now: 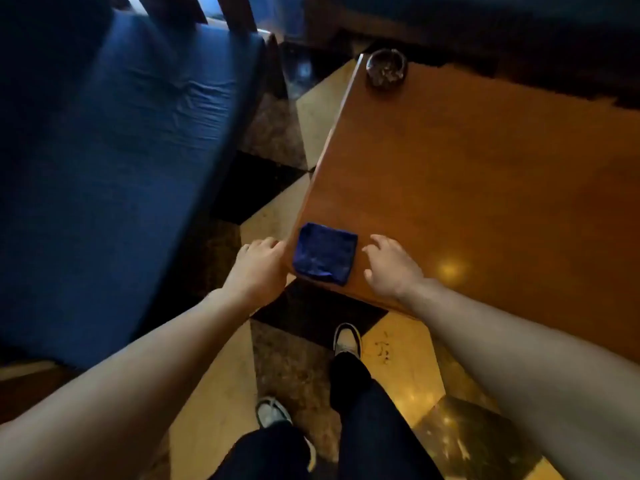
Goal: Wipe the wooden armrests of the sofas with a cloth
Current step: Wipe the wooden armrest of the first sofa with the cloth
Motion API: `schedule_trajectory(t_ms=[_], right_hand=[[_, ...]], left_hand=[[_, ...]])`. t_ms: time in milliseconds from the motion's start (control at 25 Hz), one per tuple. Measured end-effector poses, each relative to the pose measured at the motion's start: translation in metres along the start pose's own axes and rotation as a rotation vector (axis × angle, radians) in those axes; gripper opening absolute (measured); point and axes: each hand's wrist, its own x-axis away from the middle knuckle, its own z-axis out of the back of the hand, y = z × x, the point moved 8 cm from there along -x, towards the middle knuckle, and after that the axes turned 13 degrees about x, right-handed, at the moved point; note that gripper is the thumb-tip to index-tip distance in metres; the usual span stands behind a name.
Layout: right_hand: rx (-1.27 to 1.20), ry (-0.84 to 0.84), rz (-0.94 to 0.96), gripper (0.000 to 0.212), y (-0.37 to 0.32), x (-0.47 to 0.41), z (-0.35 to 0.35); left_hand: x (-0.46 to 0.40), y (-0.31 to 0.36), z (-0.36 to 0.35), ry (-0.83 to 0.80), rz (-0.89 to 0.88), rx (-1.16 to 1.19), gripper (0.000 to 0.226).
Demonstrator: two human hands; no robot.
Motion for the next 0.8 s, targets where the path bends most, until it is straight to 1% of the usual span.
schedule_trajectory(t_ms=[40, 120, 200, 280, 360, 440, 480, 520, 600, 640, 720, 800], right_hand=[[-0.011, 0.02, -0.011, 0.047, 0.002, -0.019, -0.009], [-0.048, 0.082, -0.072, 0.051, 0.004, -0.057, -0.024], [-0.046, 0.094, -0.139, 0.062, 0.0, -0.093, -0.044], [-0.072, 0.133, -0.224, 0.068, 0.001, -0.117, -0.064], [-0.066, 0.206, -0.277, 0.059, -0.001, -0.126, -0.075], [-0.125, 0.283, -0.299, 0.039, 0.0, -0.126, -0.076], [-0.203, 0.289, -0.285, 0.028, 0.0, -0.125, -0.077], [-0.305, 0.278, -0.26, 0.023, -0.002, -0.122, -0.077], [-0.503, 0.242, -0.188, 0.023, -0.015, -0.111, -0.076], [-0.566, 0.25, -0.145, 0.023, -0.027, -0.103, -0.07], [-0.644, 0.252, -0.032, 0.026, -0.061, -0.087, -0.06], [-0.672, 0.197, 0.072, 0.027, -0.102, -0.074, -0.051]], left_hand=[[-0.021, -0.009, -0.017, -0.009, -0.016, 0.061, 0.04], [-0.059, -0.029, -0.049, -0.005, 0.017, 0.22, 0.035], [-0.091, -0.043, -0.084, 0.007, 0.087, 0.334, 0.041], [-0.111, -0.051, -0.119, 0.03, 0.182, 0.426, 0.055], [-0.118, -0.054, -0.146, 0.062, 0.236, 0.44, 0.069], [-0.117, -0.057, -0.156, 0.131, 0.268, 0.437, 0.08], [-0.114, -0.06, -0.158, 0.16, 0.297, 0.479, 0.084], [-0.111, -0.063, -0.16, 0.188, 0.33, 0.543, 0.086], [-0.104, -0.07, -0.162, 0.199, 0.386, 0.671, 0.089], [-0.1, -0.075, -0.163, 0.184, 0.409, 0.728, 0.09], [-0.089, -0.089, -0.162, 0.173, 0.474, 0.893, 0.092], [-0.072, -0.109, -0.155, 0.195, 0.552, 1.161, 0.092]])
